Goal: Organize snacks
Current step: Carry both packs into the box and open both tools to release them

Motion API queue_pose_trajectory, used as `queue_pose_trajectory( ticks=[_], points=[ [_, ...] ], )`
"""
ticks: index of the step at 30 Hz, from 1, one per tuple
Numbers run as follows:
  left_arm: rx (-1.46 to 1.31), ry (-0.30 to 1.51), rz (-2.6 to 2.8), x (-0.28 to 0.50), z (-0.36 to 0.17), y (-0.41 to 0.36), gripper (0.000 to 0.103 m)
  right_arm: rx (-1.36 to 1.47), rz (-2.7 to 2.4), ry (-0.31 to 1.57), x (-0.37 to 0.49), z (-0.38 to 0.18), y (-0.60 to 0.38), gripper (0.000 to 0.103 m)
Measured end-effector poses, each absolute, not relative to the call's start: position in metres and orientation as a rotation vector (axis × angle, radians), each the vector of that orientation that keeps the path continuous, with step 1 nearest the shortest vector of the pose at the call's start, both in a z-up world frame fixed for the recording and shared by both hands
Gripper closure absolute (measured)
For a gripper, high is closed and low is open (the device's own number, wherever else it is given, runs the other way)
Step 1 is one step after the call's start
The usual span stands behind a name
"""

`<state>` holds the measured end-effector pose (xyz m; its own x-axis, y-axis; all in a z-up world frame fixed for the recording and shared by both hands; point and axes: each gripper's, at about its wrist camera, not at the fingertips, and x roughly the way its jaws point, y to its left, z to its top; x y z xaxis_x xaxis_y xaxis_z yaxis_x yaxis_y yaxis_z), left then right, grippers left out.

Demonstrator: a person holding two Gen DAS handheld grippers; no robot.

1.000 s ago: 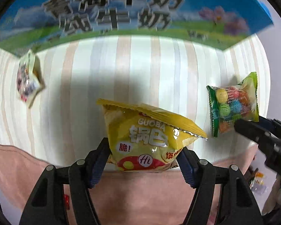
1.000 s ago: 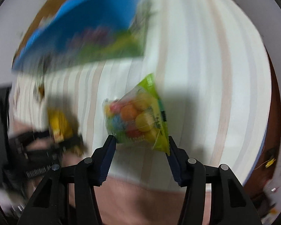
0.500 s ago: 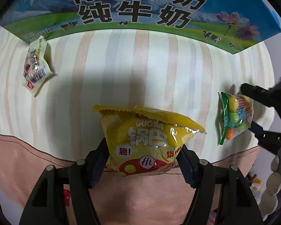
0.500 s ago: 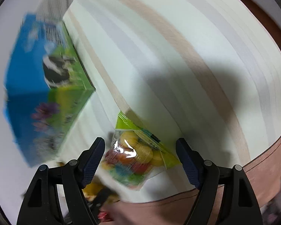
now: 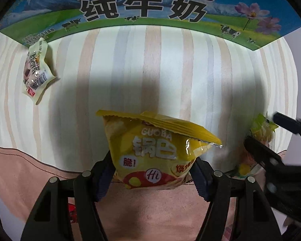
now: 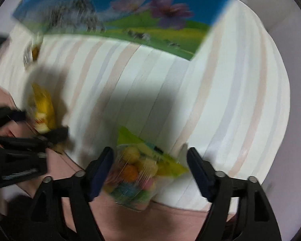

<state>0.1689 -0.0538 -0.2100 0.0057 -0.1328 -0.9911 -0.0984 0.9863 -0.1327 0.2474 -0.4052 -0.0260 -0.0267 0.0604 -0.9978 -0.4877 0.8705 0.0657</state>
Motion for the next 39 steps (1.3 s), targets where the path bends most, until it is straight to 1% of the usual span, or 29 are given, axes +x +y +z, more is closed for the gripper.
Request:
queue_pose_trajectory(
  ticks=[1,4,8,11,14,17,19,21,25,29,31,33,36,39],
  points=[
    [-0.187,1.573,-0.025,0.17,-0.213,-0.054,0.036,-0.263,0.437,1.554,0.247,-0.021,-0.416,0.019],
    [-0.224,1.585,-0.015,0.174,-0.218,-0.053,0.035,-0.023,0.34,1.568,0.245,-0.015,-0.443,0.019],
    [-0.251,1.586,-0.004,0.177,-0.223,-0.051,0.033,0.308,0.214,1.607,0.237,-0.023,-0.482,0.019],
    [-0.241,1.589,-0.003,0.177,-0.221,-0.051,0.033,0.462,0.151,1.625,0.232,-0.029,-0.516,0.019],
    [-0.243,1.594,-0.007,0.178,-0.221,-0.052,0.033,0.608,0.11,1.568,0.217,-0.018,-0.561,0.019],
    [-0.253,1.598,-0.012,0.182,-0.218,-0.05,0.033,0.684,0.092,1.541,0.204,-0.01,-0.579,0.019],
    [-0.251,1.602,-0.015,0.183,-0.217,-0.048,0.033,0.733,0.101,1.573,0.197,-0.006,-0.583,0.019],
    [-0.247,1.606,-0.017,0.184,-0.217,-0.047,0.033,0.793,0.114,1.615,0.191,-0.017,-0.569,0.019],
    [-0.247,1.605,-0.018,0.184,-0.217,-0.047,0.033,0.812,0.103,1.634,0.191,-0.037,-0.528,0.019],
    [-0.234,1.609,-0.02,0.183,-0.216,-0.049,0.033,0.715,0.042,1.61,0.205,-0.048,-0.505,0.019],
    [-0.219,1.614,-0.021,0.182,-0.217,-0.052,0.033,0.652,0.029,1.612,0.209,-0.051,-0.495,0.021],
    [-0.202,1.615,-0.027,0.183,-0.218,-0.055,0.033,0.544,0.038,1.613,0.211,-0.053,-0.482,0.035],
    [-0.182,1.614,-0.039,0.181,-0.218,-0.057,0.033,0.403,0.101,1.607,0.212,-0.051,-0.469,0.045],
    [-0.14,1.605,-0.055,0.175,-0.216,-0.062,0.033,0.25,0.191,1.608,0.211,-0.046,-0.456,0.046]
  ],
)
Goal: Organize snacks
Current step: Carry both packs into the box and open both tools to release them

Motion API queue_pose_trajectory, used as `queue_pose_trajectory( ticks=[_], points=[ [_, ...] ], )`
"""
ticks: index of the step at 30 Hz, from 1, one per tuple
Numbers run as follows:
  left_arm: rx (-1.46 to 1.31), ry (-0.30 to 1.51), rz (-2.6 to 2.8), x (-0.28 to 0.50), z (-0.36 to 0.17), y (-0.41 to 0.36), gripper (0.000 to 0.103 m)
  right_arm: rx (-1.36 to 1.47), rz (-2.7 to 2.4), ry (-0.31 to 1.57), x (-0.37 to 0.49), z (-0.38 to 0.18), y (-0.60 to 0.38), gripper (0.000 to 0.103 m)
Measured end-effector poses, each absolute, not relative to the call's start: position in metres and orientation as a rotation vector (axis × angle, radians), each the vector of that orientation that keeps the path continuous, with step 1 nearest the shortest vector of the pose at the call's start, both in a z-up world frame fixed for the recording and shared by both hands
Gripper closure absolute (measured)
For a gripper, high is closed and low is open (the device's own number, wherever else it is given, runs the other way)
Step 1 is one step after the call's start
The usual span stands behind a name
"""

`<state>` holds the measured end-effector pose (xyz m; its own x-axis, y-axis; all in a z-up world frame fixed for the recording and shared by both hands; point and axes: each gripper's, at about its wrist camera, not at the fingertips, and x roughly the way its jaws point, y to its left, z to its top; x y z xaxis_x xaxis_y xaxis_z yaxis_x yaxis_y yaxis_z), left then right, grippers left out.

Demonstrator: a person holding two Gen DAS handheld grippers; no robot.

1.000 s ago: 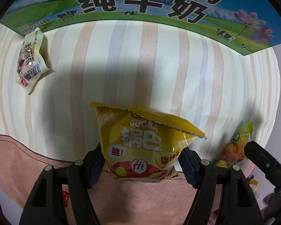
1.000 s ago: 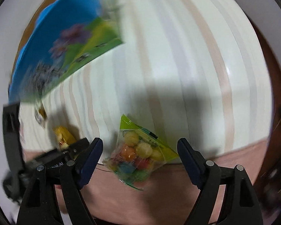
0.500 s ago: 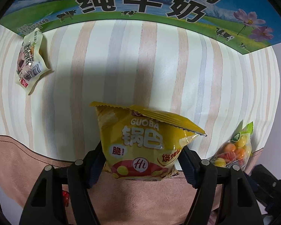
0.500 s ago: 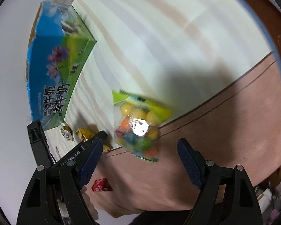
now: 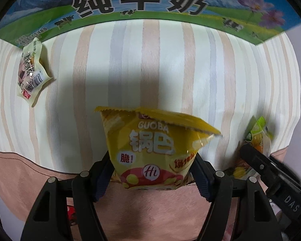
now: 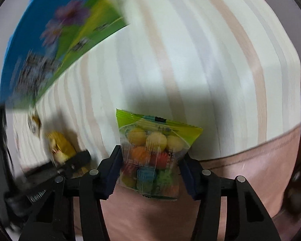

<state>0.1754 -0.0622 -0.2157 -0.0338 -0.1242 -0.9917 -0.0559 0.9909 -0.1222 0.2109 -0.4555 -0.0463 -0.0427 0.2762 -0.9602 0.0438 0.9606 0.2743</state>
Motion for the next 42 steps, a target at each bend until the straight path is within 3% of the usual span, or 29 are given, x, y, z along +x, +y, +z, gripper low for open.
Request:
queue_pose_trajectory(
  ticks=[5,8,13,20,23,27,29,36,42],
  points=[
    [-0.091,1.614,-0.064,0.157,-0.217,-0.059,0.033,-0.097,0.328,1.605,0.198,-0.042,-0.42,0.047],
    [-0.111,1.625,-0.067,0.15,-0.22,-0.055,0.033,-0.168,0.345,1.576,0.192,-0.039,-0.414,0.046],
    [-0.188,1.627,-0.054,0.149,-0.229,-0.047,0.028,-0.052,0.312,1.612,0.186,-0.046,-0.404,0.028],
    [-0.175,1.582,-0.027,0.135,-0.233,-0.058,0.029,0.139,0.228,1.6,0.178,-0.051,-0.429,0.027],
    [-0.147,1.552,-0.017,0.12,-0.229,-0.065,0.039,0.149,0.211,1.579,0.18,-0.055,-0.437,0.03],
    [-0.136,1.54,-0.02,0.113,-0.226,-0.068,0.043,0.135,0.198,1.545,0.172,-0.055,-0.443,0.046],
    [-0.133,1.535,-0.022,0.111,-0.223,-0.07,0.046,0.161,0.21,1.534,0.169,-0.053,-0.451,0.049],
    [-0.155,1.484,-0.063,0.102,-0.189,-0.059,0.049,0.237,0.264,1.504,0.176,-0.022,-0.468,0.05],
    [-0.188,1.358,-0.132,0.117,-0.114,-0.048,0.049,0.261,0.396,1.385,0.201,0.057,-0.476,0.05]
  ],
)
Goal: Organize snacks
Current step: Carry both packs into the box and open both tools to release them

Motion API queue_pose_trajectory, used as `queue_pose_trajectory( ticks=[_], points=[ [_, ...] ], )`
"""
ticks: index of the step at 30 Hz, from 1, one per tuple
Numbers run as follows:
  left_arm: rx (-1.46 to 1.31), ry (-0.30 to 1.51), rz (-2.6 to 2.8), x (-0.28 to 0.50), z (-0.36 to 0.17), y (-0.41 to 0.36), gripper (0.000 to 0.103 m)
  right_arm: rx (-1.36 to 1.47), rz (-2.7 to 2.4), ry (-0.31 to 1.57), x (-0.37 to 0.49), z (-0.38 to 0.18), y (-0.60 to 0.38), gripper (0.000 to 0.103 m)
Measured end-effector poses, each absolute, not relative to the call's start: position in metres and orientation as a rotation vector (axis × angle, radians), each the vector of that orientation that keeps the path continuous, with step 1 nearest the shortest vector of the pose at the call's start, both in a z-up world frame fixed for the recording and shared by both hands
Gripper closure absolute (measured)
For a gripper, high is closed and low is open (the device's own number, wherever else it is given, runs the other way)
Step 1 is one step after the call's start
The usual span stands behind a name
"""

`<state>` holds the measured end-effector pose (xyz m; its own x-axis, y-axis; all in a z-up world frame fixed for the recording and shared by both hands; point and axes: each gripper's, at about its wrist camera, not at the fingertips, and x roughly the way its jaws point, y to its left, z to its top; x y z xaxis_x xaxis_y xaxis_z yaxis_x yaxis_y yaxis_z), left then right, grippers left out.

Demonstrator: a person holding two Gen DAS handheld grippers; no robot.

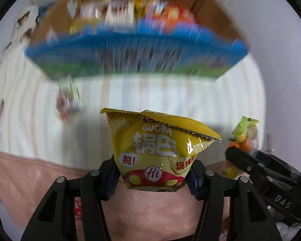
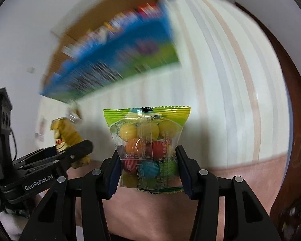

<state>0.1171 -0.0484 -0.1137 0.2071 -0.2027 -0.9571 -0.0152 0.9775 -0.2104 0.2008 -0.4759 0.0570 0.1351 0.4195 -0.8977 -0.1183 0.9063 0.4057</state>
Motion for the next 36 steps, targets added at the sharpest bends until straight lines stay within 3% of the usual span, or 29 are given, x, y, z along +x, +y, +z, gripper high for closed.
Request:
queue_pose_trajectory(
  ticks=[7,10,14,23,25,27,30,36],
  points=[
    [-0.155,1.23,-0.167,0.175,-0.025,-0.027,0.049,0.214,0.499,1.233,0.265,0.137,-0.45,0.05],
    [-0.091,1.222,-0.127,0.214,-0.017,-0.007,0.049,0.161,0.487,1.202,0.301,0.149,-0.432,0.05],
    [-0.009,1.302,-0.05,0.279,-0.041,0.015,0.049,0.103,0.445,1.228,0.361,0.139,-0.408,0.05],
    [-0.003,1.485,0.037,0.337,-0.103,0.065,0.047,0.017,0.362,1.363,0.432,0.08,-0.38,0.049],
    [-0.053,1.515,0.044,0.34,-0.113,0.072,0.046,0.048,0.364,1.422,0.441,0.067,-0.377,0.043],
    [-0.103,1.521,0.04,0.342,-0.118,0.077,0.036,0.03,0.351,1.428,0.442,0.064,-0.376,0.005],
    [-0.125,1.496,0.017,0.342,-0.12,0.076,0.013,0.02,0.354,1.44,0.444,0.061,-0.372,0.002],
    [-0.135,1.452,0.011,0.341,-0.116,0.068,0.006,-0.01,0.343,1.457,0.437,0.058,-0.37,0.002]
  ],
)
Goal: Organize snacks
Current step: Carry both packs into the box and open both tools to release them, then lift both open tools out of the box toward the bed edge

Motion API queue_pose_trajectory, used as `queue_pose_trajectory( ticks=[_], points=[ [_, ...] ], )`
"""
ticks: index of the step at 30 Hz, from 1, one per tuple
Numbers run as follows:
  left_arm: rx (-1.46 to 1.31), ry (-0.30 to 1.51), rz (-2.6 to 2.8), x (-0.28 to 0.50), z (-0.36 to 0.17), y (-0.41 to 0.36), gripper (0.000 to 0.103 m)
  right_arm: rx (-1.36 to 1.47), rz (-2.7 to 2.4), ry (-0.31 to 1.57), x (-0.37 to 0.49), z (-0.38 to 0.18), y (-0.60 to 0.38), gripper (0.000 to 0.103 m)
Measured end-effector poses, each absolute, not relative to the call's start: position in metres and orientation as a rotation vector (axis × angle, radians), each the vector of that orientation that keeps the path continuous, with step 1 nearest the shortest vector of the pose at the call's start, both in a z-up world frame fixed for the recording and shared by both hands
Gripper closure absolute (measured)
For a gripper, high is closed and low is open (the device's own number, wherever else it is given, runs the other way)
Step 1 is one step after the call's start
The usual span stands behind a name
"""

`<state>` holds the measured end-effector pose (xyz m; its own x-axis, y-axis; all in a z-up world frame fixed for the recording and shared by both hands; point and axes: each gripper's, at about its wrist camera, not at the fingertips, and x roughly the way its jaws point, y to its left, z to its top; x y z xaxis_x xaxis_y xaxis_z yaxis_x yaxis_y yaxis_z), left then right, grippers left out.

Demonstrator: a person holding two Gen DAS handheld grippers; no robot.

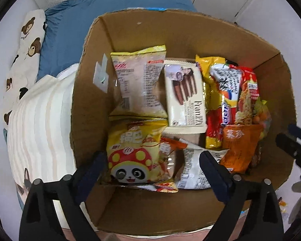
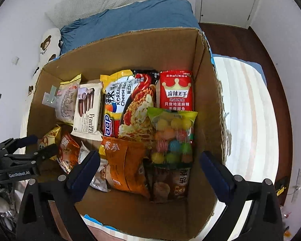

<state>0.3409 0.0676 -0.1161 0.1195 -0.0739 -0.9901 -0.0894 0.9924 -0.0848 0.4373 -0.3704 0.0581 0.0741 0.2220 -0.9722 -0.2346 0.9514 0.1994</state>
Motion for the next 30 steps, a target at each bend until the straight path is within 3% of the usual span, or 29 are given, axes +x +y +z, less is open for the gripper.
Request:
queue_pose_trajectory(
  ticks=[11,30],
  points=[
    [-0.137,1.307,0.054,0.32,-0.075,0.053,0.006,-0.045,0.313,1.39,0.413,0.078,-0.372,0.002],
    [-0.094,0.997,0.087,0.203,0.013,0.025,0.006,-0.045,0.345,1.132,0.303,0.174,-0.391,0.002]
  ],
)
